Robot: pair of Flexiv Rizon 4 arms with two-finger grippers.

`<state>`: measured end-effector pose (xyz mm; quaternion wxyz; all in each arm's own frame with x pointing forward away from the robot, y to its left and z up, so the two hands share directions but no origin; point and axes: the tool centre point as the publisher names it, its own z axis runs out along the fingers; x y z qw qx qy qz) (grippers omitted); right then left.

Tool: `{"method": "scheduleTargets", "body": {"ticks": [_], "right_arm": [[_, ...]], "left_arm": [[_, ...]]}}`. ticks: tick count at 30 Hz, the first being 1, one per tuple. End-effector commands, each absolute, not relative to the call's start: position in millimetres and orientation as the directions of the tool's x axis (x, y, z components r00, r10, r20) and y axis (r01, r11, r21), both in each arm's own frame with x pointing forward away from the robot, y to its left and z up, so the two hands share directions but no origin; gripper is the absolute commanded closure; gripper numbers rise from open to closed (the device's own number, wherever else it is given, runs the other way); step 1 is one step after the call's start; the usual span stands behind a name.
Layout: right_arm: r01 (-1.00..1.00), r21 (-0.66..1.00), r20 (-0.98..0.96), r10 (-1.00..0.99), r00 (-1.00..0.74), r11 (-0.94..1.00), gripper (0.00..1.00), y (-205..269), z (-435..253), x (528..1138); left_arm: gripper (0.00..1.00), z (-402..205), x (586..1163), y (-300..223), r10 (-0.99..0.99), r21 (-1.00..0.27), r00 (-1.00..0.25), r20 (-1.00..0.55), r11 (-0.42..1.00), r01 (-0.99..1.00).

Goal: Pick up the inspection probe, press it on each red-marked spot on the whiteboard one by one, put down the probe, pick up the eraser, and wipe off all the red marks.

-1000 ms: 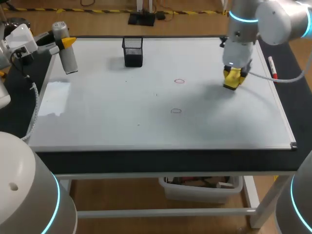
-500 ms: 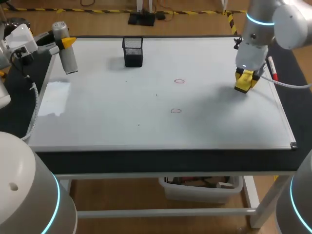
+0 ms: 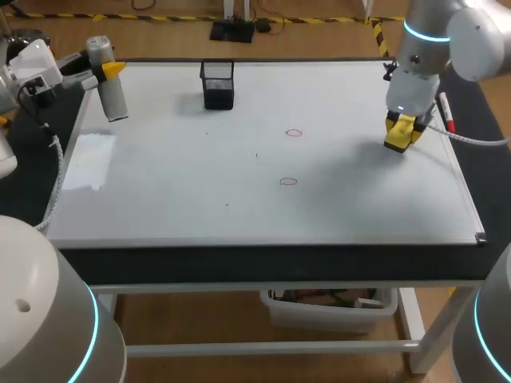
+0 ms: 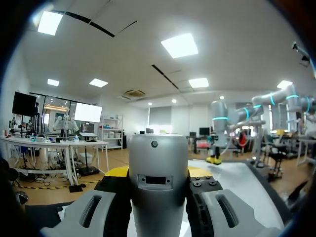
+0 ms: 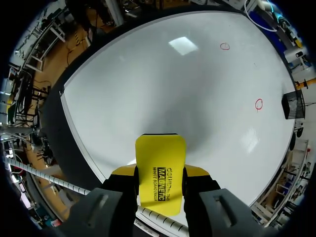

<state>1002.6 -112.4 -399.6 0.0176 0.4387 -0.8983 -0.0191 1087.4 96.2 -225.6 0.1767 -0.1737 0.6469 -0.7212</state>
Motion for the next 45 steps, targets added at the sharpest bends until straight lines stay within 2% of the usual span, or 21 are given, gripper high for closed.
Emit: {"method": "scheduleTargets", "body": {"ticks": [1, 13, 22, 33, 45], "right_arm": [[-0.789, 0.049, 0.017, -0.79, -0.613, 0.613, 1.0, -113, -398, 1003], [-0.789, 0.049, 0.017, -0.79, -0.613, 0.613, 1.0, -113, -398, 1003], [-0.789, 0.049, 0.017, -0.79, -0.613, 0.613, 1.0, -113, -398, 1003], [-0.789, 0.049, 0.017, -0.79, -0.613, 0.613, 1.0, -113, -398, 1003], [-0.789, 0.049, 0.017, -0.79, -0.613, 0.613, 1.0, -113, -398, 1003]], "left_arm": [[1.0, -225, 1070, 81, -0.448, -0.993, -0.894, 0.017, -0.114, 0.038], [1.0, -212, 1020, -29, -0.26, -0.983, -0.966, -0.004, -0.174, 0.051], [1.0, -201, 1001, -110, -0.123, -0.986, -0.992, -0.029, -0.157, 0.049], [1.0, -216, 992, -208, 0.03, -0.99, -1.0, 0.009, -0.139, -0.013], [1.0, -225, 1010, -270, 0.117, -0.986, -0.992, -0.036, -0.166, 0.017]]}}
